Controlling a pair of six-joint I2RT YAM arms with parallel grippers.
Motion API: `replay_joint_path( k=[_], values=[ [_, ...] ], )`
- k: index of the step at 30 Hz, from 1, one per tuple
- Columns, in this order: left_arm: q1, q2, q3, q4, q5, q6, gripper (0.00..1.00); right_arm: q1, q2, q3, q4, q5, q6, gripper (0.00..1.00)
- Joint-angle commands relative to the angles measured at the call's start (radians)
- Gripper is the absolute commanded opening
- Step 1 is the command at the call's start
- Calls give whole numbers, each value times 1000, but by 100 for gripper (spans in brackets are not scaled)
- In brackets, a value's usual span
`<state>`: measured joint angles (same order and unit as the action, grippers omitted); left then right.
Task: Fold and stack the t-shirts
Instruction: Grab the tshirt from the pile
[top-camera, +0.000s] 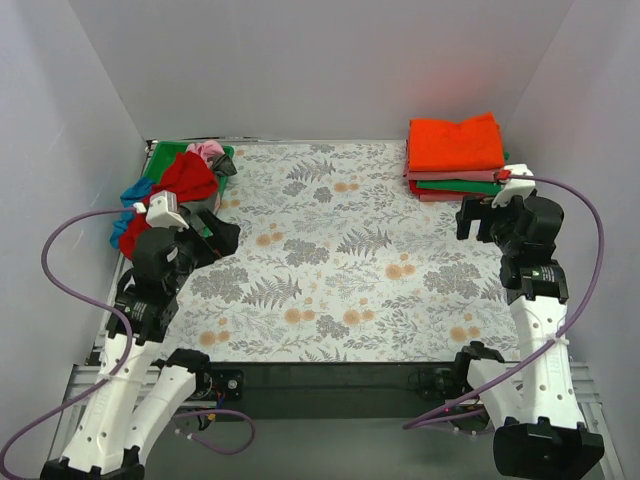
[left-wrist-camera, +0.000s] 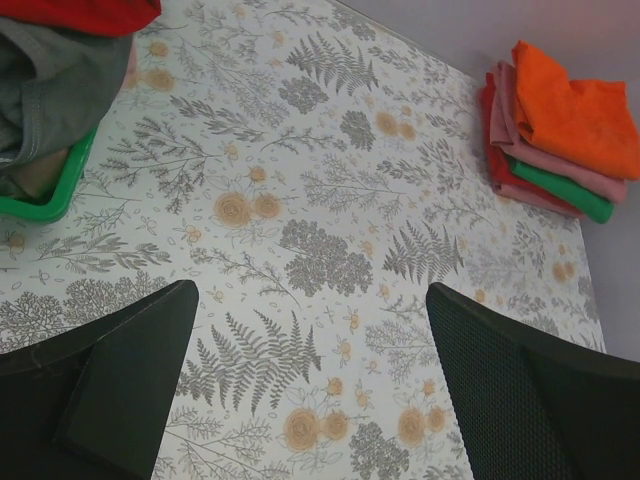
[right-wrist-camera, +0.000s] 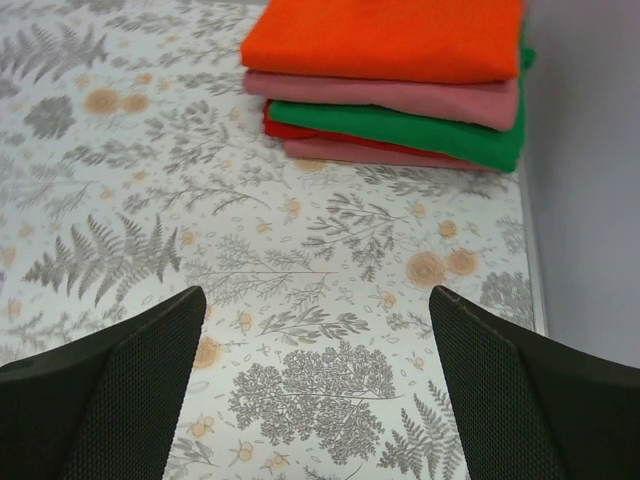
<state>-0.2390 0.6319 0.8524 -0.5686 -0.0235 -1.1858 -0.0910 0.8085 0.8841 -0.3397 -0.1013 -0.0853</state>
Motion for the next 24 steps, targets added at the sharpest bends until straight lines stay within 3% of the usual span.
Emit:
replay_joint_path(
  k=[1, 6, 12, 18, 24],
  values=[
    [0, 73, 11, 32, -119, -86, 98, -3, 17, -17, 21, -289, -179, 98],
    [41, 208, 71, 76, -151, -129, 98, -12, 64, -152, 4, -607, -286, 98],
    [223, 502, 311, -22, -105, -195, 94, -59, 31, -304, 94, -770, -303, 98],
    [236, 773, 517, -134, -252, -212, 83, -69, 18, -323, 94, -795, -324, 98],
    [328, 943, 660, -108, -227, -170, 75, -69, 37, -317, 84, -788, -332, 98]
  ],
)
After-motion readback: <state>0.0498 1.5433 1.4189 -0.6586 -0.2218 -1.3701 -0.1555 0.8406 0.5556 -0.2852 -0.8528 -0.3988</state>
